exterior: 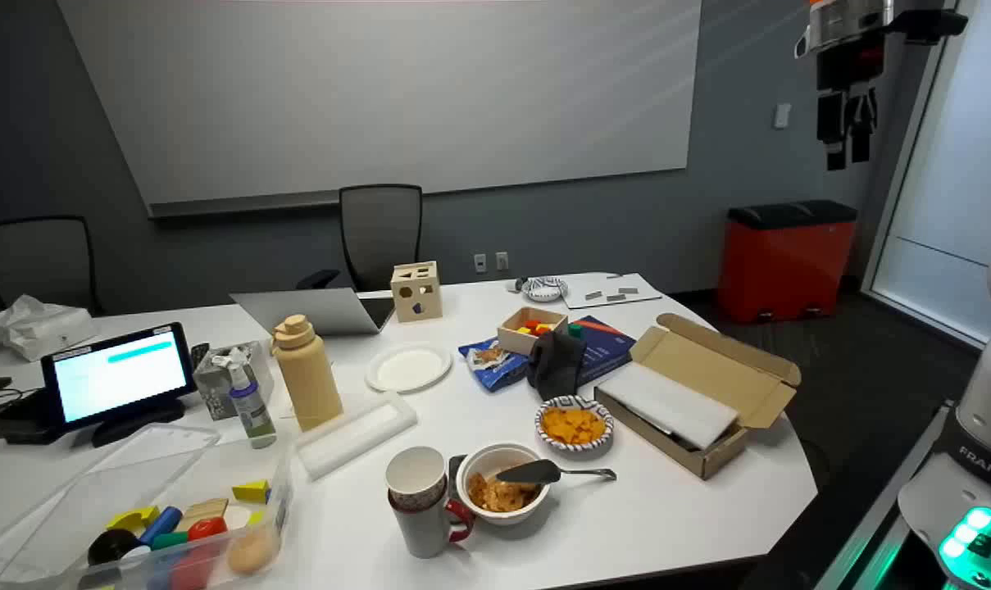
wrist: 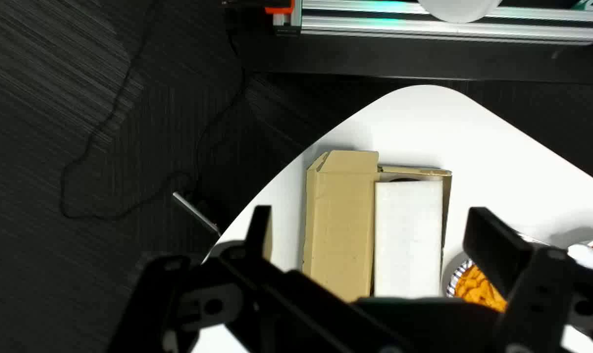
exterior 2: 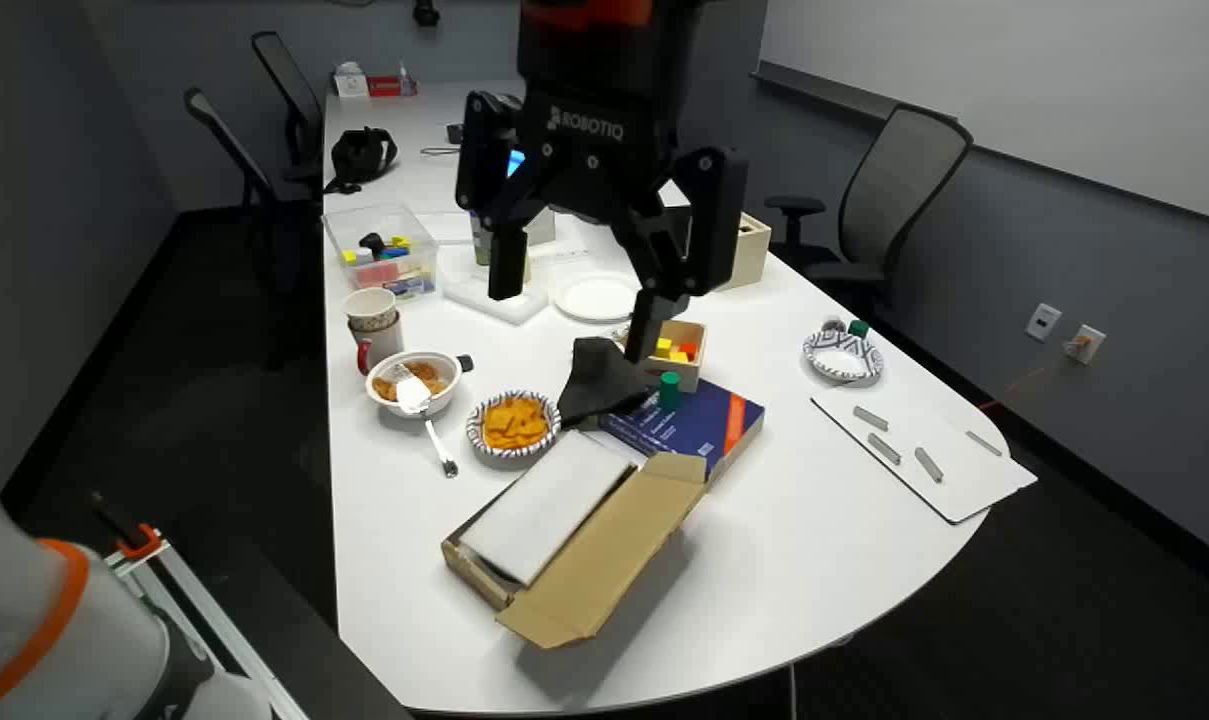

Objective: Use the black towel to wipe the table

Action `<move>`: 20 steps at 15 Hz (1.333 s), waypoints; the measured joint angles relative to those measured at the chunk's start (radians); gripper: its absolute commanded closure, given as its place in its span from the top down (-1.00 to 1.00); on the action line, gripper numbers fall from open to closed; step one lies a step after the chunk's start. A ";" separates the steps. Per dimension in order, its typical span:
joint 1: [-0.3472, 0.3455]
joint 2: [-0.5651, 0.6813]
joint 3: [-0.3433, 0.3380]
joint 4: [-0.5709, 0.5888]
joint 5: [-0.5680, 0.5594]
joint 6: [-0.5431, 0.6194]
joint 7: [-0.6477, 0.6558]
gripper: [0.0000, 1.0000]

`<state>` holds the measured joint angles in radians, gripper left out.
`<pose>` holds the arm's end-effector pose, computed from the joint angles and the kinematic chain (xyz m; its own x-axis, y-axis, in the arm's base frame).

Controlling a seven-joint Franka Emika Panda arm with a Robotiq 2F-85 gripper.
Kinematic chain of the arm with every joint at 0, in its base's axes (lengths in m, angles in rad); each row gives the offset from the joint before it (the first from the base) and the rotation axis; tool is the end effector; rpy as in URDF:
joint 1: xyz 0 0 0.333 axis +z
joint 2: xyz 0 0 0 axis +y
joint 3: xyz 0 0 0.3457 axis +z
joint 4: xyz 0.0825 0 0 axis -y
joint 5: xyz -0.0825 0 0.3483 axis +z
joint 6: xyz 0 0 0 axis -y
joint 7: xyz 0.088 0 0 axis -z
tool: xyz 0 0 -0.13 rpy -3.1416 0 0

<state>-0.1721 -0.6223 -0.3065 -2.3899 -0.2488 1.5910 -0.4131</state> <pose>0.2395 -0.1799 0.5201 0.9781 0.0375 -0.2046 0.0347 -0.9992 -0.0174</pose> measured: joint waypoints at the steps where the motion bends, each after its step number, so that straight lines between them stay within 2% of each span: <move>1: 0.000 0.000 0.000 0.000 0.000 0.000 0.000 1.00; 4: 0.010 0.004 0.000 -0.005 0.007 0.017 0.000 1.00; 7: 0.056 0.048 0.008 -0.030 0.071 0.119 0.003 1.00; 10: 0.122 0.148 0.039 -0.066 0.156 0.307 0.002 1.00; 14: 0.200 0.345 0.104 -0.102 0.226 0.657 -0.003 1.00; 17: 0.225 0.531 0.146 -0.092 0.276 0.913 -0.031 1.00; 20: 0.221 0.715 0.192 -0.035 0.341 1.050 -0.085 1.00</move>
<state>0.0491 0.0930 -0.1148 -2.4253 0.0926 2.6406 -0.4982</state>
